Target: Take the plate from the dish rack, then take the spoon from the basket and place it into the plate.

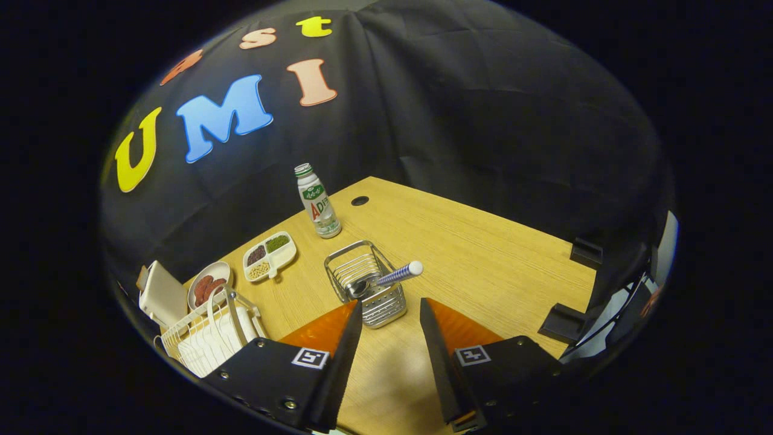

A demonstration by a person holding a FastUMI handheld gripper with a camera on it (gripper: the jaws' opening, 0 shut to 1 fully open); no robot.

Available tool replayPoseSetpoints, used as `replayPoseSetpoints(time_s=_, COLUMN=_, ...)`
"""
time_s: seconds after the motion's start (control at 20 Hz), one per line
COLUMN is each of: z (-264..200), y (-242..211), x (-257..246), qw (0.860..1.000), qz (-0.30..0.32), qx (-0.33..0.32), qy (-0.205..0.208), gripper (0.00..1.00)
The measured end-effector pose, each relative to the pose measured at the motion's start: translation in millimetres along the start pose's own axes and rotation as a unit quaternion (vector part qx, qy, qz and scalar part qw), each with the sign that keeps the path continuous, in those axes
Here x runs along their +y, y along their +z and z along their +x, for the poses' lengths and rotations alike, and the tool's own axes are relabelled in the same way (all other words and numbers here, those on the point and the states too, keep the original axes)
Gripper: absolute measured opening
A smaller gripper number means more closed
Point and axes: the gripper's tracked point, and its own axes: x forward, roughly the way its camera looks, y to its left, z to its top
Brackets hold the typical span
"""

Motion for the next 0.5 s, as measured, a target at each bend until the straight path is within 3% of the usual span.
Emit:
replayPoseSetpoints(time_s=0.4, z=46, y=18, x=-5, qw=1.0, qz=0.026, qx=-0.008, qy=0.015, gripper=0.61)
replayPoseSetpoints(time_s=0.5, z=51, y=19, x=-9, qw=1.0, qz=0.02, qx=-0.008, qy=0.011, gripper=0.57)
